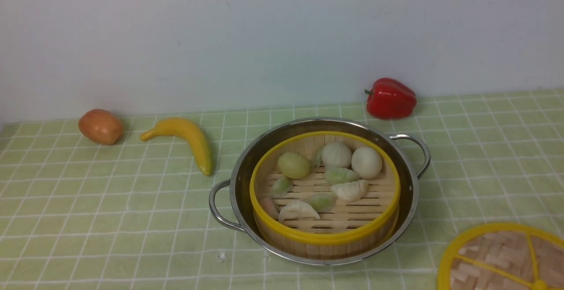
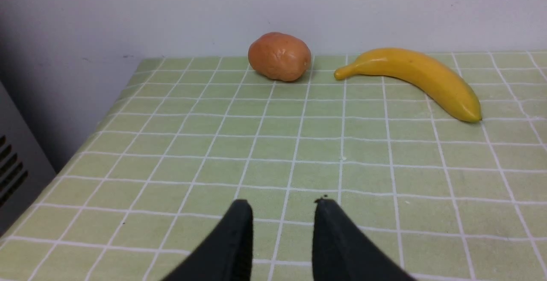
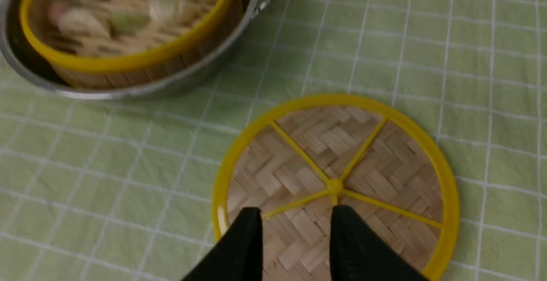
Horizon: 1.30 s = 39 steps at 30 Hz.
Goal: Place the steamer in the pot on the green tablecloth, and put the lid on the steamer.
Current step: 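Move the gripper down to the bamboo steamer lid and grasp its center knob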
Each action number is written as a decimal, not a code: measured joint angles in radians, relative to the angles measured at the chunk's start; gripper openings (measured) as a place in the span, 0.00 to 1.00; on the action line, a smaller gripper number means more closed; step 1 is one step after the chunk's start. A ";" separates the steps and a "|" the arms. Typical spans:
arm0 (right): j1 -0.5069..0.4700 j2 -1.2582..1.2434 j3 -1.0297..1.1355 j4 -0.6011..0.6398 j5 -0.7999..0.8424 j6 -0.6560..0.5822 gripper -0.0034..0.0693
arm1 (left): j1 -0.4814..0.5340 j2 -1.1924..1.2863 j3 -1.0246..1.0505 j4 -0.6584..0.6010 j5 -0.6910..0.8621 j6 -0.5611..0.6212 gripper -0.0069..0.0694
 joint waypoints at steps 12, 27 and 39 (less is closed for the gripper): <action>0.000 0.553 -0.003 0.005 -0.021 -0.062 0.38 | 0.000 -0.001 0.000 0.000 0.000 0.000 0.37; 0.000 0.862 -0.009 -0.115 -0.194 0.001 0.38 | 0.000 -0.001 0.000 0.000 0.000 0.000 0.39; 0.000 0.942 -0.009 -0.118 -0.258 0.013 0.38 | 0.000 -0.001 0.000 0.001 0.000 0.000 0.41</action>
